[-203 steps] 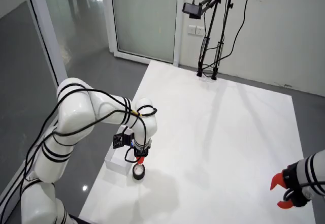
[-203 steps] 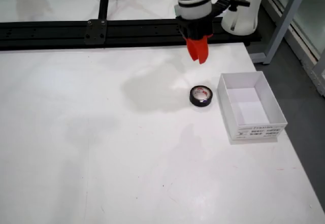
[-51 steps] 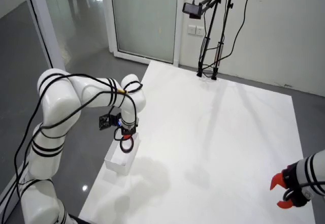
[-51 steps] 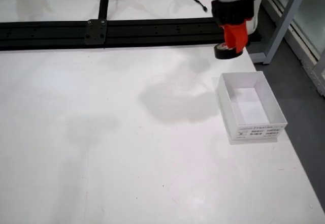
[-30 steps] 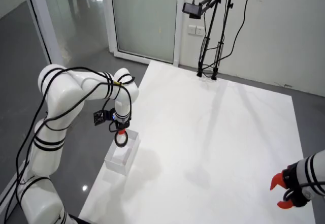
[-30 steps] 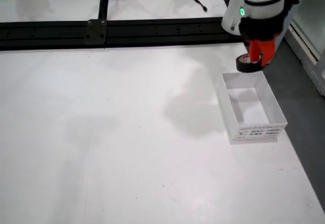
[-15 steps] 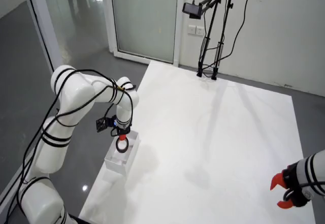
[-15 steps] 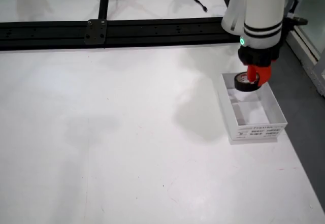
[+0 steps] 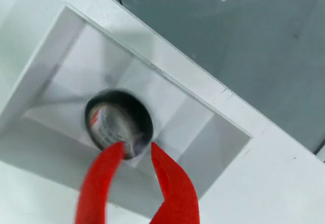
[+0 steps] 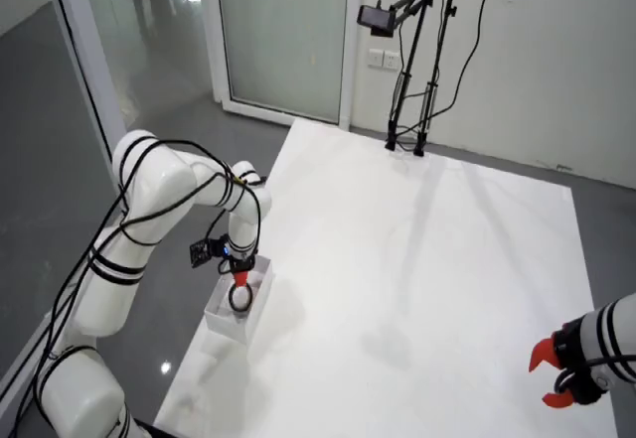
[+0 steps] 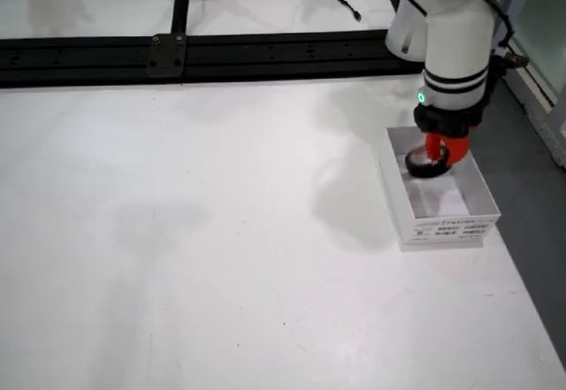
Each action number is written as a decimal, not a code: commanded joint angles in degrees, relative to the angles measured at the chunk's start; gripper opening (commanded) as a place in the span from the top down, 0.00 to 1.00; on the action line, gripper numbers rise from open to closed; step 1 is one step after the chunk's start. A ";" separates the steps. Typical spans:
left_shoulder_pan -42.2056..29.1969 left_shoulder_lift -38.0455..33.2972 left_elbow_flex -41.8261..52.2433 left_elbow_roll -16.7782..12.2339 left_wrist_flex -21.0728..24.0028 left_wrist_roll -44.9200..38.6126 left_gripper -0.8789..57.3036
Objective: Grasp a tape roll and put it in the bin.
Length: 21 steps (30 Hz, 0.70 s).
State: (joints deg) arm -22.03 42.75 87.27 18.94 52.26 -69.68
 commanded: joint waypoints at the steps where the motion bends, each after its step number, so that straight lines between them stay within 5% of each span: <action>1: 0.59 1.89 -0.09 0.22 -5.59 -1.08 0.64; 7: 0.68 1.89 -0.09 0.31 -5.51 -1.25 0.67; 12: -0.82 1.89 -0.09 -0.39 -4.28 -1.25 1.00; 21: -7.32 -1.36 -0.26 -1.27 -0.15 -1.25 1.00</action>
State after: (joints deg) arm -22.75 44.31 87.21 18.80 48.46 -70.71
